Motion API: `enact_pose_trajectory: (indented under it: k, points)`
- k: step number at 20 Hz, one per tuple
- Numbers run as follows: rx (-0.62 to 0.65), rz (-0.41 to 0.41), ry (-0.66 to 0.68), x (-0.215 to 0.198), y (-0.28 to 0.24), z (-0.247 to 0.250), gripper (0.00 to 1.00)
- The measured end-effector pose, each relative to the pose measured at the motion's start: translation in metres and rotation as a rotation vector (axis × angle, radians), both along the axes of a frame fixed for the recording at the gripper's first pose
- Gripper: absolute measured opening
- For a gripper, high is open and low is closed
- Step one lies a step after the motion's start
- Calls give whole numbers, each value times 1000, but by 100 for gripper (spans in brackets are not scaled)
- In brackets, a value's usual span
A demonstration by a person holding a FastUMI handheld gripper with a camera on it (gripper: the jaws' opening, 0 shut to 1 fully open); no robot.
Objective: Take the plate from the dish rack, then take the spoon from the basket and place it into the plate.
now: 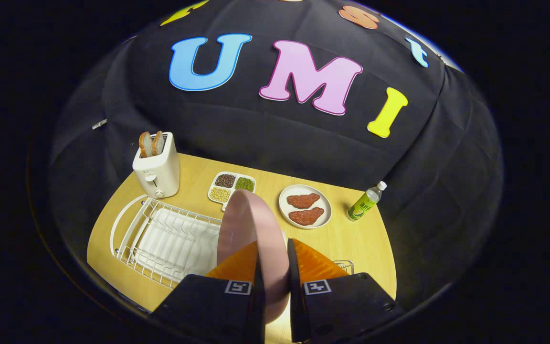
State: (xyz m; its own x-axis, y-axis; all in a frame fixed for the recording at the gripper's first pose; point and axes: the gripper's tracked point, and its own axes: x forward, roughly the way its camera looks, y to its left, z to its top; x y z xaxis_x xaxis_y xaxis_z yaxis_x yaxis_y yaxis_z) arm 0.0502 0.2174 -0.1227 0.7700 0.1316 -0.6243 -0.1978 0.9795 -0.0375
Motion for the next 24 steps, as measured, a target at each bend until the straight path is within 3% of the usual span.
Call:
enact_pose_trajectory:
  k: [6,12,24]
  points:
    - [129,-2,40,-37,-41,-2,25]
    - [249,1,145,-85,-77,-41,25]
    - [483,-142,453,-194,-102,-139,25]
